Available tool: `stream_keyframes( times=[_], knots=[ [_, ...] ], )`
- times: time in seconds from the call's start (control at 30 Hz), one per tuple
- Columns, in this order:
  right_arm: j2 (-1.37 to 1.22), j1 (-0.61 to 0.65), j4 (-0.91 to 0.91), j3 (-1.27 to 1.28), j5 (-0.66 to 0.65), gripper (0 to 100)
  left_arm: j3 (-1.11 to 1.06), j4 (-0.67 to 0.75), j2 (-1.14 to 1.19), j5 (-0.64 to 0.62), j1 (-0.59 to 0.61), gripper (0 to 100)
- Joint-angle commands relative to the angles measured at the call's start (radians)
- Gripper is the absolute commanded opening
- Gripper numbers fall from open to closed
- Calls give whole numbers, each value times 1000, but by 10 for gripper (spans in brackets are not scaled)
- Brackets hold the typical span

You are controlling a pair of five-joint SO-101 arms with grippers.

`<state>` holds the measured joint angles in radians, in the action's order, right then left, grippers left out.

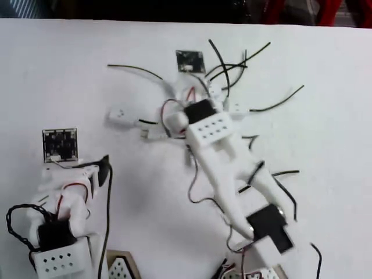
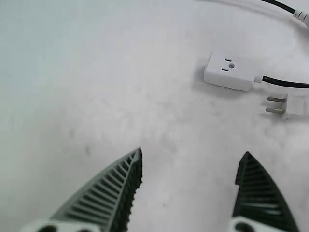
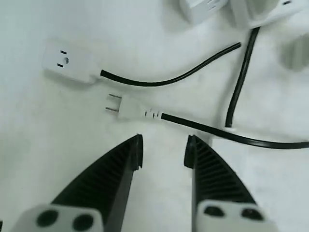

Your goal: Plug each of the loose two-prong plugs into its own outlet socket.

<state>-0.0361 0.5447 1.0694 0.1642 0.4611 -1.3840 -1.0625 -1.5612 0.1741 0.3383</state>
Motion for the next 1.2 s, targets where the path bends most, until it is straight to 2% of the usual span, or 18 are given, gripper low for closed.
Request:
stream_keyframes(
  times=[0.0, 0.2, 0.4, 0.8, 1.03, 1.17],
  knots=[
    [-85, 16, -93, -28, 135, 137, 3, 21, -7, -9, 5, 309],
    [-183, 15, -148, -29, 272, 137, 3, 21, -7, -9, 5, 309],
    [-197, 13, -166, -23, 336, 137, 3, 21, -7, -9, 5, 309],
    [-294, 5, -232, -34, 336, 137, 3, 21, -7, -8, 5, 309],
    [-254, 25, -82, -87, 336, 137, 3, 21, -7, -8, 5, 309],
    [-229, 33, -59, -87, 334, 137, 3, 21, -7, -8, 5, 309]
  ],
)
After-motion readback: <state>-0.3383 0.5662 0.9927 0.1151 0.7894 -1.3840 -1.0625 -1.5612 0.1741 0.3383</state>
